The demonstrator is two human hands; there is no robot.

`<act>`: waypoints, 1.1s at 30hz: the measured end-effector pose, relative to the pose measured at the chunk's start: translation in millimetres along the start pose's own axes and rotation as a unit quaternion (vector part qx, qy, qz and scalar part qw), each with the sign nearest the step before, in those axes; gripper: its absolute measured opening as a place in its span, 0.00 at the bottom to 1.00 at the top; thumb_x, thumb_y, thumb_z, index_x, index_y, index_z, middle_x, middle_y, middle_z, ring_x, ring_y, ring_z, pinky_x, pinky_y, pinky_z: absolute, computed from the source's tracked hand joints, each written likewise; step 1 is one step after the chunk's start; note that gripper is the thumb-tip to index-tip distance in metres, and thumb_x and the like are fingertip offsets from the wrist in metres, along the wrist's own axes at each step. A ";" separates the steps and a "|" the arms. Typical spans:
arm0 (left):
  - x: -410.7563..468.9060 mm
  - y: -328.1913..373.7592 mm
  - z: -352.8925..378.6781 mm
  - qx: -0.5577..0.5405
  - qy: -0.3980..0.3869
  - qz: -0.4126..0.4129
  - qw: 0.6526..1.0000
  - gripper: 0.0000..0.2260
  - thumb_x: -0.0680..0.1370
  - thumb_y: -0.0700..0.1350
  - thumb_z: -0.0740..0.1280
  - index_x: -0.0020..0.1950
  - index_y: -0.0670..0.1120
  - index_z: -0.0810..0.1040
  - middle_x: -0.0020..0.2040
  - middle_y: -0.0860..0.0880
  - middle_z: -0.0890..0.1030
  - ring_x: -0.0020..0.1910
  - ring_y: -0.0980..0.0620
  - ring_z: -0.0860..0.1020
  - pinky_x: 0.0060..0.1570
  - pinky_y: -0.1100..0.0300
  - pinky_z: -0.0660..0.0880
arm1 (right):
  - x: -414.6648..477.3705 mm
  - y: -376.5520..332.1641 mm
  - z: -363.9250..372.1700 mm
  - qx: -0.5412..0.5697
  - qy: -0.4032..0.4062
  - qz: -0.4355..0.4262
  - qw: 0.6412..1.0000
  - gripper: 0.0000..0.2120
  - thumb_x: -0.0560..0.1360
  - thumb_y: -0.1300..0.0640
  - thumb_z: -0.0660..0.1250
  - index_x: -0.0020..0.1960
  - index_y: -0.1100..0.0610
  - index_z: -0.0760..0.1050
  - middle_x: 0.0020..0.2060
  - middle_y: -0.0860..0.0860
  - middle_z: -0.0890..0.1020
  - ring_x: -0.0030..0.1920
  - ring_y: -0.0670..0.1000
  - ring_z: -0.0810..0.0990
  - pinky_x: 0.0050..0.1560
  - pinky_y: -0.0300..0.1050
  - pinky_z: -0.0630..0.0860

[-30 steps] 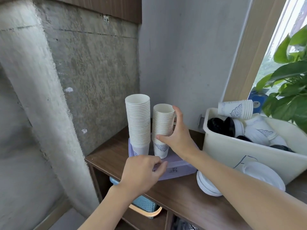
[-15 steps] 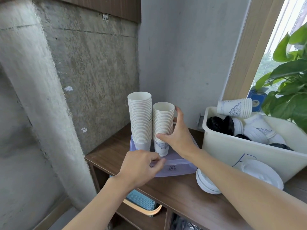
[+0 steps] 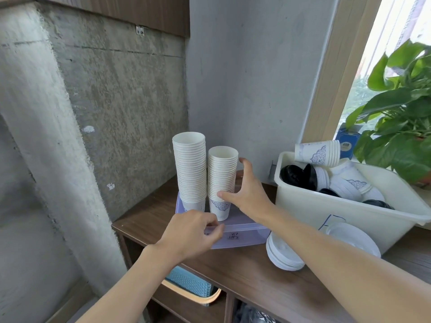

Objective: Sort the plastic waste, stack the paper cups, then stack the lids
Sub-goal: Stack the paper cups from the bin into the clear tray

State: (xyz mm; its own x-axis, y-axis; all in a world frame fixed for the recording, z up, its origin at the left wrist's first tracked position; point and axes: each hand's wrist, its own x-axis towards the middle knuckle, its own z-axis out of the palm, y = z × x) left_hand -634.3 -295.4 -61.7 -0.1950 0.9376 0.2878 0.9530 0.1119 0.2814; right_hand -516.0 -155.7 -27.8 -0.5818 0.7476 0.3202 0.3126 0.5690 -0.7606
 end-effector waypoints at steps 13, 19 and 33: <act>82.2 133.2 -45.1 -0.138 0.139 0.146 0.970 0.06 0.77 0.49 0.66 0.52 0.51 0.80 0.43 0.57 0.80 0.42 0.54 0.78 0.43 0.54 0.77 | -41.1 23.7 -165.1 -0.182 0.204 -0.039 0.961 0.07 0.76 0.58 0.66 0.54 0.56 0.75 0.46 0.51 0.79 0.48 0.53 0.78 0.51 0.54 0.75; 178.1 184.0 -19.6 -0.049 0.056 0.176 0.982 0.23 0.76 0.50 0.71 0.69 0.45 0.73 0.64 0.45 0.77 0.62 0.44 0.75 0.62 0.48 0.72 | -58.1 64.8 -214.8 -0.383 0.148 0.083 0.908 0.21 0.78 0.44 0.59 0.68 0.50 0.66 0.62 0.50 0.75 0.63 0.55 0.71 0.61 0.54 0.66; 248.1 190.9 29.2 0.033 0.017 0.120 0.992 0.31 0.71 0.54 0.72 0.72 0.56 0.68 0.58 0.49 0.73 0.59 0.44 0.75 0.56 0.49 0.65 | -48.1 84.2 -232.1 -0.266 0.112 0.140 0.947 0.24 0.77 0.47 0.62 0.69 0.54 0.61 0.63 0.55 0.71 0.63 0.57 0.69 0.60 0.52 0.69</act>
State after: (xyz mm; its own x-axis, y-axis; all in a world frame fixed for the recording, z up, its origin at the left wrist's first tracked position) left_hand -494.0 -31.8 36.6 0.0337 0.9282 0.3705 0.9860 -0.0915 0.1397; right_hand -287.4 -64.4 23.8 -0.2658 0.9145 0.3052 0.8000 0.3859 -0.4595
